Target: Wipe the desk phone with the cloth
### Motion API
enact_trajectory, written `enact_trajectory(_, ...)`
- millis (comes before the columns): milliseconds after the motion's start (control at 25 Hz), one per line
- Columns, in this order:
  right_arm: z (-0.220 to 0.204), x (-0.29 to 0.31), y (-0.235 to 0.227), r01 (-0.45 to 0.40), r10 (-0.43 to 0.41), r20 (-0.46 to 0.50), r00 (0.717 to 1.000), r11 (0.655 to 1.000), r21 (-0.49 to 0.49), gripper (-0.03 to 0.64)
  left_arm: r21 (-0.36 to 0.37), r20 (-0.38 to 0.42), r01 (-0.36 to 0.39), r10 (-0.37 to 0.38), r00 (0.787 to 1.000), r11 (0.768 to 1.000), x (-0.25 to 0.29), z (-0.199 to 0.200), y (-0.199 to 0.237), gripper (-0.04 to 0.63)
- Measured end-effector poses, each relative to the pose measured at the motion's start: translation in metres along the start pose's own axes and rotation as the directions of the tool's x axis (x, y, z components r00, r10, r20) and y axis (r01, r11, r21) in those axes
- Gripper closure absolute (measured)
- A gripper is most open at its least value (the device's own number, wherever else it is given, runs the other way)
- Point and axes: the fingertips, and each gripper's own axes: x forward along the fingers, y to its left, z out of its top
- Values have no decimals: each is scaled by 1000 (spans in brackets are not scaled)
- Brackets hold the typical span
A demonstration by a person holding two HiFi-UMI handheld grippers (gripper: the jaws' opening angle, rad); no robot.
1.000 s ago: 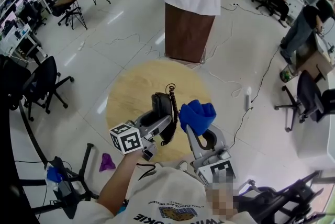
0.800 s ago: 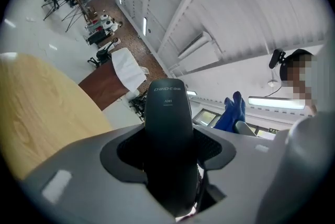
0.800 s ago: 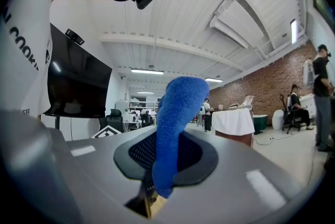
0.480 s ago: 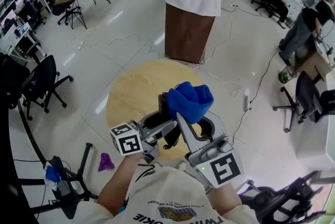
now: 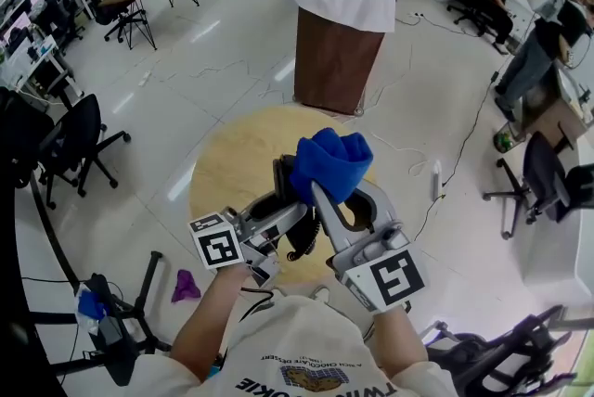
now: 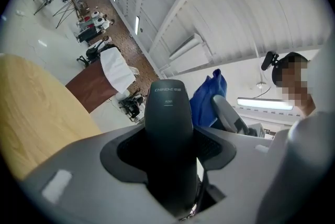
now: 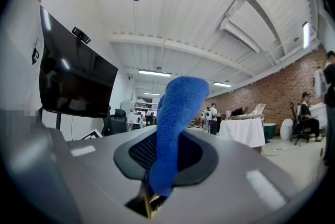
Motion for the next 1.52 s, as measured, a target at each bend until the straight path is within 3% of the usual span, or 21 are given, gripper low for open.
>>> enact_trajectory(320, -10, -10, 15, -8, 9, -12, 1000, 1000, 30, 557, -70, 111, 41, -33, 993, 997, -3, 31, -3, 342)
enact_trajectory(600, -19, -19, 39, -38, 40, -29, 999, 998, 57, 557, -82, 176, 53, -37, 984, 995, -5, 57, -2, 342)
enact_trajectory(960, -27, -30, 65, -85, 87, -23, 996, 991, 102, 557, -113, 204, 91, -66, 977, 989, -6, 72, -2, 342)
enact_trajectory(1200, 5, -58, 31, 0, -10, 98, 995, 995, 102, 557, -163, 245, 193, -150, 958, 968, -18, 81, -9, 342)
enact_trajectory(1320, -6, -62, 14, 21, -30, 67, 997, 991, 130, 557, -161, 258, 227, -181, 949, 960, -24, 86, -16, 342)
enact_trajectory(1520, -33, -52, 30, -38, 34, 22, 999, 974, 222, 557, -141, 244, 238, -199, 949, 961, -23, 83, -24, 342)
